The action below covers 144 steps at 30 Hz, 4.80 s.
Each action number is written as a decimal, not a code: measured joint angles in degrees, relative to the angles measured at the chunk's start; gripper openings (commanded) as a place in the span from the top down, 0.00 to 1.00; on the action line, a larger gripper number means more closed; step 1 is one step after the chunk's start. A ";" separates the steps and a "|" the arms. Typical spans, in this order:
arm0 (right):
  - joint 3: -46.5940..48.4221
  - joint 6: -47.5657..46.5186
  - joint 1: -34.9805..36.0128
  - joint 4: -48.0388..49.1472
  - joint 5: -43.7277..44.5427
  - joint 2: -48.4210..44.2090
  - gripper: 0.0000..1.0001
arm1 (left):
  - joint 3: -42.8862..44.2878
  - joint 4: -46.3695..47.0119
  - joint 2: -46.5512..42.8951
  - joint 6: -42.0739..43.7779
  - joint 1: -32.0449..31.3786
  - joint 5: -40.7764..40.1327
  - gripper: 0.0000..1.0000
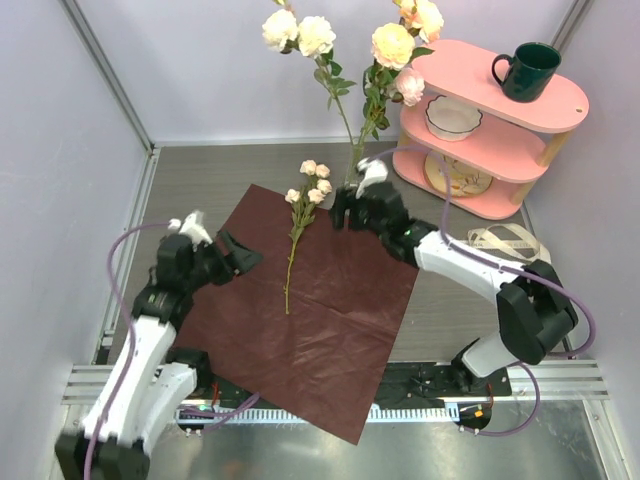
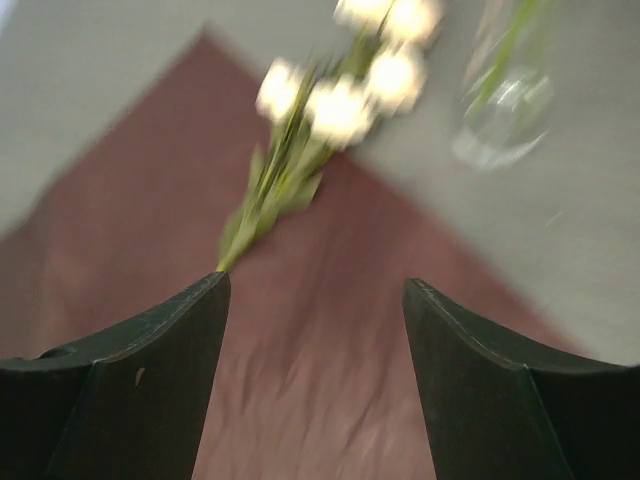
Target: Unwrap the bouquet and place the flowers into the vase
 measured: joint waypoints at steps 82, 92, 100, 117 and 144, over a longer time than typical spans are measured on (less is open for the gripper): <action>8.00 10.73 16.28 6.45 -34.77 1.33 0.63 | -0.74 5.31 -7.19 10.43 -20.00 1.09 1.00; 7.76 6.47 17.00 2.71 -27.28 -1.66 0.99 | 0.39 5.03 -5.49 12.61 -19.93 3.17 0.37; 15.37 -12.02 16.09 -7.39 -3.34 -6.82 0.99 | 1.64 1.99 -6.03 13.84 -19.96 1.81 0.28; 22.88 -34.62 0.20 18.91 14.75 0.66 0.99 | 1.66 1.29 -7.45 14.75 -19.96 0.50 0.27; 32.30 -42.71 -1.73 28.89 8.79 12.13 0.99 | 1.66 1.29 -7.39 15.98 -19.96 1.22 0.23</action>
